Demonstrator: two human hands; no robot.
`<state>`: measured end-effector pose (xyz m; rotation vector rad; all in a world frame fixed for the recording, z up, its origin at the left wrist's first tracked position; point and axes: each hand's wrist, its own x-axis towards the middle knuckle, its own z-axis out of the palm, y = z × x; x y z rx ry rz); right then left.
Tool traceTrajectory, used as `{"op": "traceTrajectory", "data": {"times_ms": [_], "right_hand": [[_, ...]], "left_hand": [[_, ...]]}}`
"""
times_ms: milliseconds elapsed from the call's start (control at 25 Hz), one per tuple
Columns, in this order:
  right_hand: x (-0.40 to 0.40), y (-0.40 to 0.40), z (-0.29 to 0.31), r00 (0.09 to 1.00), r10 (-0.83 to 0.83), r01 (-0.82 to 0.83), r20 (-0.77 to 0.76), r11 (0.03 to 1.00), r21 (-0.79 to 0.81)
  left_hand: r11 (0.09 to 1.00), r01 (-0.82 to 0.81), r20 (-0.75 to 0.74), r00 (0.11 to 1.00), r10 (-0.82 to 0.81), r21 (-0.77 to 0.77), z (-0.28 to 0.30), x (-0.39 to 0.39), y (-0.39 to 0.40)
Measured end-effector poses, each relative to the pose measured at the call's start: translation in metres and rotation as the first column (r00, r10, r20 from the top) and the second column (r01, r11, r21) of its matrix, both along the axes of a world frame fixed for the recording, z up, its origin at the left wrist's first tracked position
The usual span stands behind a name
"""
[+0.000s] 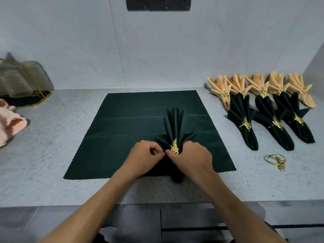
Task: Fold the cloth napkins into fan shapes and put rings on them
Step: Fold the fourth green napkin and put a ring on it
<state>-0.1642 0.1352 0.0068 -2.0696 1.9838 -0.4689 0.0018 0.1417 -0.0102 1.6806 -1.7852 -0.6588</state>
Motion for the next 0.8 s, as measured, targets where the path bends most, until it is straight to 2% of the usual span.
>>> {"op": "traceTrajectory", "data": {"times_ms": [200, 360, 440, 480, 560, 640, 720, 800], "right_hand": [[-0.017, 0.008, 0.000, 0.978, -0.069, 0.078, 0.198, 0.996, -0.035], [-0.088, -0.007, 0.031, 0.940, -0.157, 0.222, 0.303, 0.955, -0.194], [-0.142, -0.016, 0.049, 0.921, -0.227, 0.313, 0.316, 0.915, -0.255], [-0.171, -0.022, 0.056, 0.908, -0.270, 0.364, 0.322, 0.888, -0.281], [-0.233, -0.033, 0.066, 0.885, -0.337, 0.437, 0.321, 0.840, -0.321], [-0.296, -0.044, 0.068, 0.873, -0.389, 0.474, 0.295, 0.822, -0.315], [-0.350, -0.058, 0.066, 0.873, -0.422, 0.482, 0.243, 0.823, -0.301], [-0.396, -0.077, 0.057, 0.880, -0.442, 0.474, 0.172, 0.834, -0.281]], "left_hand": [[0.991, 0.117, 0.018, 0.993, -0.116, -0.065, 0.011, -0.037, 0.001], [0.964, 0.204, -0.132, 0.965, -0.228, -0.169, 0.053, -0.110, -0.020], [0.944, 0.293, -0.222, 0.920, -0.322, -0.152, 0.064, -0.160, -0.032], [0.936, 0.320, -0.214, 0.914, -0.346, -0.144, 0.064, -0.183, -0.038], [0.944, 0.282, -0.102, 0.948, -0.302, -0.174, 0.056, -0.212, -0.062], [0.973, 0.138, 0.045, 0.990, -0.132, -0.188, 0.037, -0.214, -0.096], [0.992, 0.046, 0.194, 0.981, -0.023, -0.117, 0.013, -0.200, -0.122], [0.995, 0.033, 0.355, 0.935, 0.003, -0.096, -0.016, -0.200, -0.130]]}}
